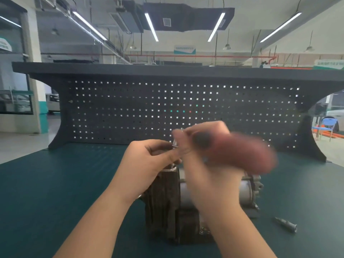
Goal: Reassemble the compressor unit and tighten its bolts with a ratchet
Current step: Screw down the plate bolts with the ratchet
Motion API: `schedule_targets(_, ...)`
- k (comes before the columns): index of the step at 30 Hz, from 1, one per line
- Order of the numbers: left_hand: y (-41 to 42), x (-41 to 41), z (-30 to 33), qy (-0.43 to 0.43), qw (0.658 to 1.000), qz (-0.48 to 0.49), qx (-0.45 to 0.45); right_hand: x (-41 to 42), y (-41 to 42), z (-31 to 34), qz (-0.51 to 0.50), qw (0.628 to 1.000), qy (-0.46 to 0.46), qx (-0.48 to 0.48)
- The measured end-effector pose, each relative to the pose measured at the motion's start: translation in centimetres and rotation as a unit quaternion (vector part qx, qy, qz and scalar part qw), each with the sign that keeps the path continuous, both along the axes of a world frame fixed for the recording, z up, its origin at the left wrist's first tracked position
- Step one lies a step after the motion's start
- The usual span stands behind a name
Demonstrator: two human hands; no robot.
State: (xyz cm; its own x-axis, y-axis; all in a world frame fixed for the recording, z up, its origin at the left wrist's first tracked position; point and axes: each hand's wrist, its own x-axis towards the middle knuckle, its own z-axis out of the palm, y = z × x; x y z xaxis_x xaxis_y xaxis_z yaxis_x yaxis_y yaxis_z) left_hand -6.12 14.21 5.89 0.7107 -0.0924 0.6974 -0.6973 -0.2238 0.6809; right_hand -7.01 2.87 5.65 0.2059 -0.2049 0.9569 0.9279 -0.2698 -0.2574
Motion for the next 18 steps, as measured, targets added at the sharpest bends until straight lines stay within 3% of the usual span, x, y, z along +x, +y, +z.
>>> schedule_targets(3,0.5,0.9,-0.3,0.065,0.994,-0.061,-0.061,0.7,-1.5,0.2,0.127,0.987,0.037,0.094)
schedule_targets(10,0.3,1.2,-0.5,0.061,0.991,-0.063,-0.097,0.4,-1.1,0.2,0.095,0.995,0.005,-0.005)
schedule_targets(18,0.3,1.1,-0.7,0.058,0.996,-0.015,-0.073,-0.4,-0.5,-0.1,0.015,0.995,-0.03,-0.09)
